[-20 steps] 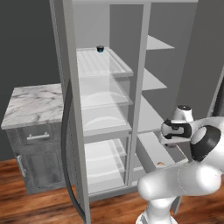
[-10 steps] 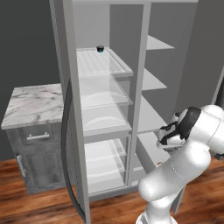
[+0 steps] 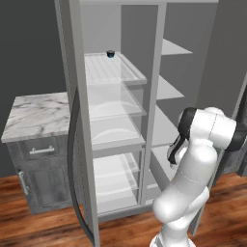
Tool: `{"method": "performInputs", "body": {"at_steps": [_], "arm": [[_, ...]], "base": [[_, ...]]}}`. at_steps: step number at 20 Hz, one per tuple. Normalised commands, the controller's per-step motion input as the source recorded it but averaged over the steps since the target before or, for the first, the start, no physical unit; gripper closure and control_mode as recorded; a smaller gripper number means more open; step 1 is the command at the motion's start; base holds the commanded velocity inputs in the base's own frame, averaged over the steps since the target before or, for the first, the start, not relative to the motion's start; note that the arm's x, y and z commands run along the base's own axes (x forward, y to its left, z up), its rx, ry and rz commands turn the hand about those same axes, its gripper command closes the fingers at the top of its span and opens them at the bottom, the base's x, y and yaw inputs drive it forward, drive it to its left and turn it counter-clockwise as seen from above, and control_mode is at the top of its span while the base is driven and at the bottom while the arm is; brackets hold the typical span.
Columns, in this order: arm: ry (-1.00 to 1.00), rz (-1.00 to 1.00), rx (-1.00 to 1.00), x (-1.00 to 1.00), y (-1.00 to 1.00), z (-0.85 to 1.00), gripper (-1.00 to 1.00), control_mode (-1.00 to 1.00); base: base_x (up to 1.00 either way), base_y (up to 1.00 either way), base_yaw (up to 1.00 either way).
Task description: Take the eggplant and peach from the fridge shelf and place them in the freezer drawer to begin freezing them.
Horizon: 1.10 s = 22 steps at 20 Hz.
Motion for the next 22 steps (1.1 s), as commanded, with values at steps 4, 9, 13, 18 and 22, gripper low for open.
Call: {"method": "performInputs", "body": {"at_steps": [4,9,13,18,22], "arm": [[0.0,0.0,0.0,0.16,-0.11,-0.2,1.0,-1.0],[0.0,0.0,0.0,0.25,-0.23,-0.12,1.0,-1.0],[0.0,0.0,0.0,0.33,-0.23,-0.1,1.0,-1.0],[0.01,0.0,0.0,0.14,-0.27,-0.23,1.0,-1.0],[0.0,0.0,0.0,0.01,-0.41,-0.33,1.0,-1.0]], "base": [[0.0,0.0,0.0],[0.0,0.0,0.0],[0.0,0.0,0.0],[0.0,0.0,0.0],[0.0,0.0,0.0]]}}
